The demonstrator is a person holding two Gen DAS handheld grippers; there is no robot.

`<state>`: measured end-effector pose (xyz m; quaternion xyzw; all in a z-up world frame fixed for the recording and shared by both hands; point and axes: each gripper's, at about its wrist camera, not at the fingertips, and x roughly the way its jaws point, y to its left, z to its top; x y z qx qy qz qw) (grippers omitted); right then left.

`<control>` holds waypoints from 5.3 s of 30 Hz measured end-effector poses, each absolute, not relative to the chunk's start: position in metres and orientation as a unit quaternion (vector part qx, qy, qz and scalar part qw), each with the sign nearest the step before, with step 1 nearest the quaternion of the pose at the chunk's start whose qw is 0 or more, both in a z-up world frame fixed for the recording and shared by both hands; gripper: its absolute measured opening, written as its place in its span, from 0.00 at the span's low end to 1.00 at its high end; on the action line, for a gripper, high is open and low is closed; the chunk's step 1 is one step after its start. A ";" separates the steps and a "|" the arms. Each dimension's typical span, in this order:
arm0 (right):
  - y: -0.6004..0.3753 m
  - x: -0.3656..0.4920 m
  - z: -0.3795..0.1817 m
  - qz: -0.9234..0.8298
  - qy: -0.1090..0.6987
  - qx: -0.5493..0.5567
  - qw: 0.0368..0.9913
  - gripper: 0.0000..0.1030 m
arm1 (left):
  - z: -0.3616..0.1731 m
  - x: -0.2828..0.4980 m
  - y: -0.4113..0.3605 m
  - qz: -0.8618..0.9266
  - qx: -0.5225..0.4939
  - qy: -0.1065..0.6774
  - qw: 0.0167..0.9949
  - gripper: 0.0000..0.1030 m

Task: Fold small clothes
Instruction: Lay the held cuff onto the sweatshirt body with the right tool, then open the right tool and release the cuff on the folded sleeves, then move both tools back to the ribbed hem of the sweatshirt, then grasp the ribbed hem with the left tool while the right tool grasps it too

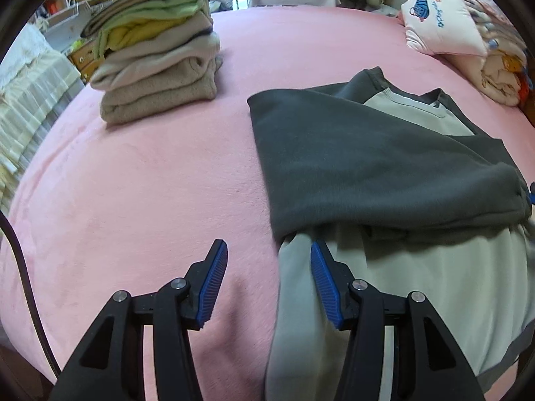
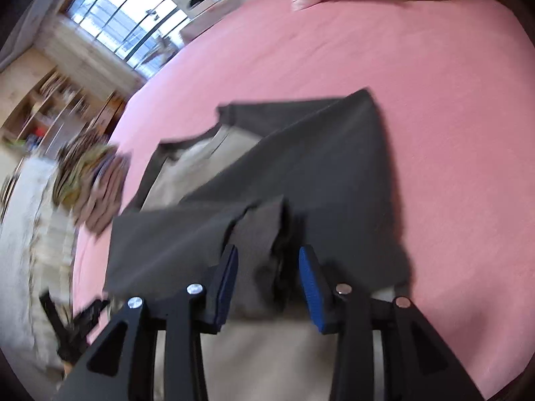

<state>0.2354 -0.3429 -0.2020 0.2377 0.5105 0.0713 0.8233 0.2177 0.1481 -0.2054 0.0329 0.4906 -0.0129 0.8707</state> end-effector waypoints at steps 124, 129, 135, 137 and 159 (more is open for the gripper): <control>-0.236 -0.007 -0.124 -0.032 0.376 0.031 0.925 0.42 | -0.157 0.013 0.147 0.005 -0.047 0.443 0.895 0.83; -0.243 -0.011 -0.145 -0.043 0.401 0.033 0.915 0.42 | -0.175 0.018 0.150 0.011 -0.054 0.465 0.884 0.83; -0.263 -0.018 -0.168 -0.062 0.428 0.032 0.901 0.42 | -0.200 0.024 0.165 0.011 -0.082 0.499 0.863 0.83; -0.274 -0.020 -0.175 -0.068 0.435 0.039 0.897 0.42 | -0.210 0.026 0.169 0.008 -0.091 0.509 0.856 0.83; -0.330 0.009 -0.254 -0.042 0.517 0.170 0.838 0.43 | -0.264 0.043 0.170 -0.035 -0.119 0.559 0.820 0.83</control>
